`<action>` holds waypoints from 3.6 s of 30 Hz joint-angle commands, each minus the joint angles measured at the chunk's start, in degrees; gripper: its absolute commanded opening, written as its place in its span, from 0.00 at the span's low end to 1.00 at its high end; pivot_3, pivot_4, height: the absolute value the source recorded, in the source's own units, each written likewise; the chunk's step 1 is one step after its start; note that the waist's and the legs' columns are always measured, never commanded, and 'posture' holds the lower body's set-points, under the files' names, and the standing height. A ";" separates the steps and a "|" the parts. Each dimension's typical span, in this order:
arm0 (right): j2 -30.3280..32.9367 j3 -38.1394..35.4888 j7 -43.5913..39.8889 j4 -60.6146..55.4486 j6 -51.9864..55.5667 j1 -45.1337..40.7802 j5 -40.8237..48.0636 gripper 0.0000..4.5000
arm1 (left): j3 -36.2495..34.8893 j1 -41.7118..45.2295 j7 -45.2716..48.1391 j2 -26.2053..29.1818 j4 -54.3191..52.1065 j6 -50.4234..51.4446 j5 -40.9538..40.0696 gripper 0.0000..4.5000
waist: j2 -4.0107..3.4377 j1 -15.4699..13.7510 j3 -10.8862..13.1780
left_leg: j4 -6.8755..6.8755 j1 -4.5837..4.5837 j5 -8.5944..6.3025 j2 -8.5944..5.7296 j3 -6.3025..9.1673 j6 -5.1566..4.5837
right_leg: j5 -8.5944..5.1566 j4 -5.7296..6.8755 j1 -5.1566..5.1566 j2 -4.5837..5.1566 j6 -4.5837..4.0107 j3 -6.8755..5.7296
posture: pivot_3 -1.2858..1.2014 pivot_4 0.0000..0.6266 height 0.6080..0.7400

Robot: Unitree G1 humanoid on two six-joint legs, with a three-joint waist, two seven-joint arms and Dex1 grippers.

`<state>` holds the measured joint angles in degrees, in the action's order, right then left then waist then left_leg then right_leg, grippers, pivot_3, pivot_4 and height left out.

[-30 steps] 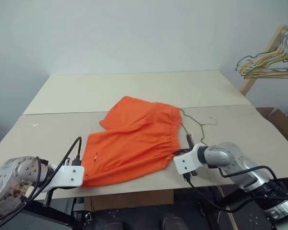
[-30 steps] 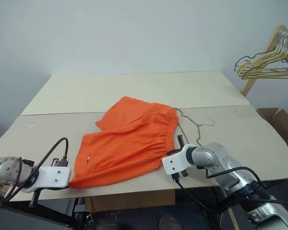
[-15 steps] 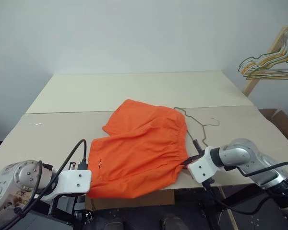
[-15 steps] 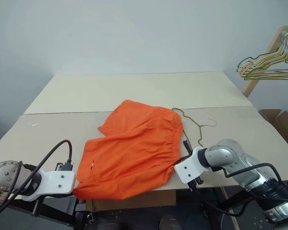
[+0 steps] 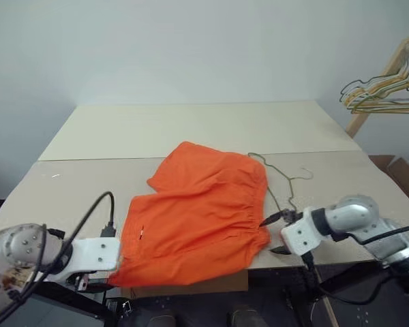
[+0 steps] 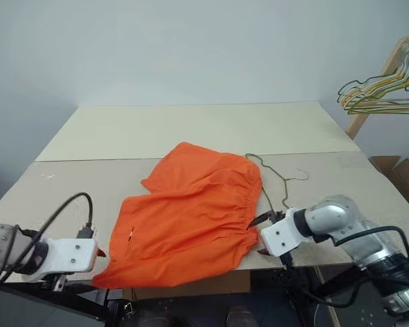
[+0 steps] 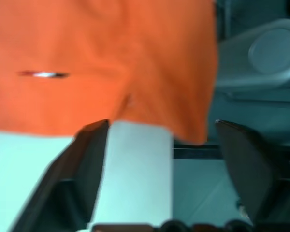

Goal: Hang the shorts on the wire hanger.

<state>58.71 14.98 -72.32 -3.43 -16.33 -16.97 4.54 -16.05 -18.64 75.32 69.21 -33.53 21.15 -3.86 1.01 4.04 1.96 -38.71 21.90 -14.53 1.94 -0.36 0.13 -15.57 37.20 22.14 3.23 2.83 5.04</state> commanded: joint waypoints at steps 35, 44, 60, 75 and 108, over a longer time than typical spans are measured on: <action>-27.04 -5.26 34.18 18.53 68.02 -17.28 2.14 0.78 | 13.50 27.29 -13.06 -26.47 4.91 -7.70 -19.85 1.00 | 0.05 4.55 -0.10 | 0.00 0.22 -0.02 -0.09 0.26 -0.01 | 0.04 -0.08 0.05 -0.02 0.09 -0.04 | 0.47 0.00 1.00; -27.79 -4.92 33.40 21.76 70.12 -18.01 1.94 0.78 | 14.53 25.68 -13.12 -25.67 5.09 -8.89 -18.35 1.00 | 0.30 4.81 -0.32 | 0.00 0.16 -0.02 -0.08 0.31 -0.01 | 0.04 -0.08 -0.01 -0.03 0.09 -0.06 | 0.47 0.00 1.00; -29.65 -2.93 37.54 24.26 71.59 -17.58 -3.16 0.01 | 15.85 25.79 -13.53 -25.82 6.26 -10.91 -16.61 1.00 | 0.82 4.72 -1.05 | 0.06 0.11 -0.04 -0.07 0.34 -0.01 | 0.03 -0.12 -0.06 -0.03 0.09 -0.11 | 0.48 0.00 1.00; -36.10 -21.88 56.62 14.85 59.61 -22.31 -0.15 0.01 | 14.07 37.85 -30.83 -40.67 13.40 -0.26 -20.71 1.00 | 0.41 4.86 -0.91 | 0.07 0.37 -0.05 -0.17 0.51 0.00 | 0.02 -0.09 0.15 0.11 0.13 -0.08 | 0.47 0.00 1.00; -41.67 -4.62 48.08 -9.00 18.37 -6.89 -7.62 0.00 | -2.02 56.86 -60.67 -60.69 25.99 20.84 -57.99 0.32 | 0.41 6.13 -0.93 | 0.02 0.37 -0.06 -0.35 1.25 0.13 | 0.00 -0.09 0.04 0.19 0.22 -0.23 | 0.46 0.00 1.00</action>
<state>17.20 10.80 -24.26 -10.93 2.68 -23.39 -3.20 -18.47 37.80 13.21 7.98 -5.66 43.66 -62.16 1.42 10.17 1.03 -38.69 22.26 -14.59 1.59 0.89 0.26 -15.57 37.10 22.18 3.42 3.05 4.81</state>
